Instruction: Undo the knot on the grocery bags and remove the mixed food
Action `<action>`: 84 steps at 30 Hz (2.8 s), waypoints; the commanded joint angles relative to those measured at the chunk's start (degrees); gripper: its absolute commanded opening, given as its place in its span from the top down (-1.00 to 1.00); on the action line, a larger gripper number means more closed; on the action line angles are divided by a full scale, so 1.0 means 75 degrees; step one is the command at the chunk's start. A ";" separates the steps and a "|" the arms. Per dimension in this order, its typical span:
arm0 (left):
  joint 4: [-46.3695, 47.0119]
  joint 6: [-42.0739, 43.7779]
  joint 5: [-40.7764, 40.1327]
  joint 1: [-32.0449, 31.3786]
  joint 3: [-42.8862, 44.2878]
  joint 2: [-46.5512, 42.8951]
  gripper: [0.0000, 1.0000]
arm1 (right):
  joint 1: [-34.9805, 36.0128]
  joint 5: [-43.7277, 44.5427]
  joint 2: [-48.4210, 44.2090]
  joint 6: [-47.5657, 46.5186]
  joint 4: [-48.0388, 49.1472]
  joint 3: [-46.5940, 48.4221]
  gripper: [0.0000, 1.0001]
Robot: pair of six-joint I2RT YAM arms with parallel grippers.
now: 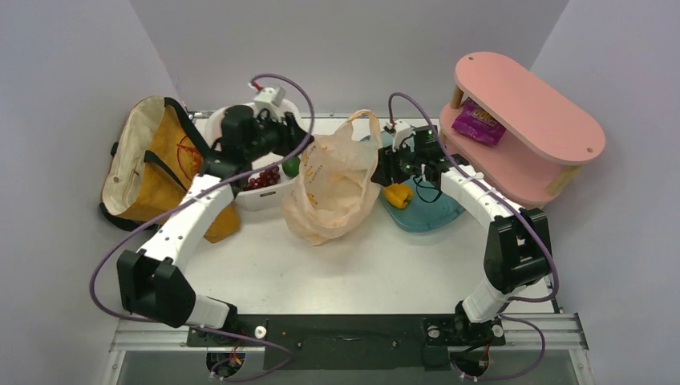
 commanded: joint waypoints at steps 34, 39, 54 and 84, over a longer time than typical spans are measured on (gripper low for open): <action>-0.8240 0.6307 0.1751 0.8098 0.3651 0.0779 0.23 | 0.0049 0.0281 -0.0545 -0.0180 -0.0959 0.2288 -0.43; -0.8208 0.6116 0.2090 0.7274 0.2577 -0.0035 -0.04 | 0.0108 0.0157 -0.0603 -0.0137 -0.1027 0.2357 -0.45; -0.9241 0.5660 0.3734 0.4813 0.0548 -0.1843 -0.03 | 0.1667 -0.0156 -0.0841 -0.0707 -0.1501 0.3093 -0.56; -0.6824 0.2443 0.2574 0.5191 -0.0165 -0.4712 -0.08 | 0.5356 0.1341 0.0852 0.0239 -0.1326 0.5712 -0.70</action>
